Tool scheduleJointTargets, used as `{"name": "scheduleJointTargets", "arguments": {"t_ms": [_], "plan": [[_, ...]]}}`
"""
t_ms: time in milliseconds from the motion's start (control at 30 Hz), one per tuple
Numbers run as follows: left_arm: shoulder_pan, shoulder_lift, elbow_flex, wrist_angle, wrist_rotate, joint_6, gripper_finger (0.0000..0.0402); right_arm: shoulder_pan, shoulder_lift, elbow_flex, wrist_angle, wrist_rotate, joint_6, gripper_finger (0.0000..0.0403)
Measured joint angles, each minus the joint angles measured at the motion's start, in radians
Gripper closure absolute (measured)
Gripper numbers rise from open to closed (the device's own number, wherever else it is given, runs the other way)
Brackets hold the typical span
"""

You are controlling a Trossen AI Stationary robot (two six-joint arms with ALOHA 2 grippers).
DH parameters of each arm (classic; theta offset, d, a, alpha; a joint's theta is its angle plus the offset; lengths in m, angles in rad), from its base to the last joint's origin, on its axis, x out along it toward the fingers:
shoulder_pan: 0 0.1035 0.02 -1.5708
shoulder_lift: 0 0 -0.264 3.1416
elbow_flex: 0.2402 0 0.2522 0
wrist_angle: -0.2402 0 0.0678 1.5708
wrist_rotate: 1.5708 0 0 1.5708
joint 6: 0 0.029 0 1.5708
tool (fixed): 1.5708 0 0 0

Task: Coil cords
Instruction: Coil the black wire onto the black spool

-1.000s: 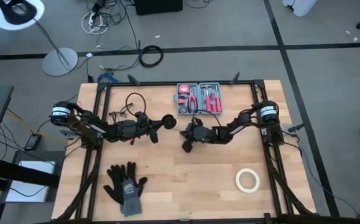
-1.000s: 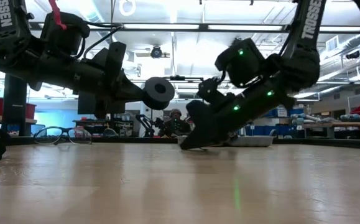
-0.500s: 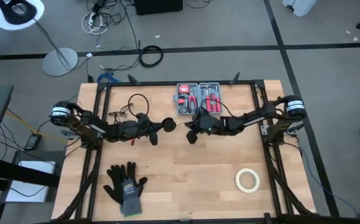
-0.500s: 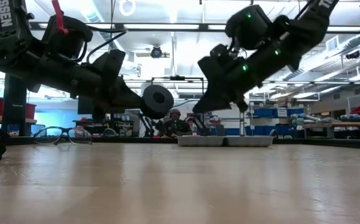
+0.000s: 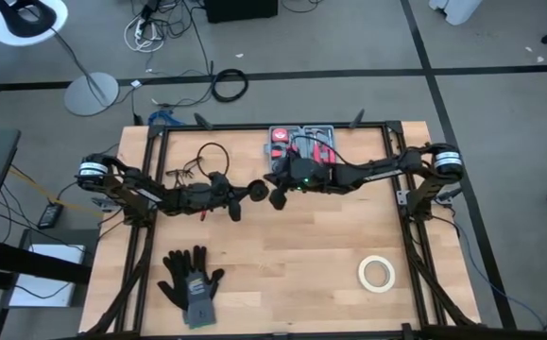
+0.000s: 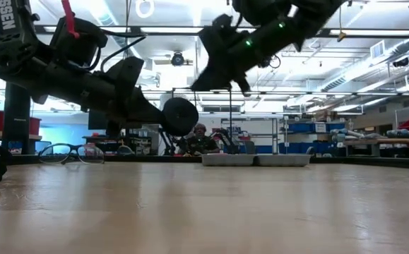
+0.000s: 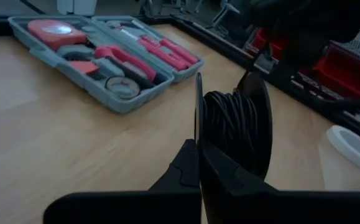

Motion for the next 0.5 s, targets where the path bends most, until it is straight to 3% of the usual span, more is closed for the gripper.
{"name": "scheduleJointTargets", "arguments": {"t_ms": [500], "plan": [[0.0,0.001,0.096,-0.1,-0.01,0.013,0.0401,0.05,0.173,0.155,0.022,-0.055,-0.067,0.0403]]}}
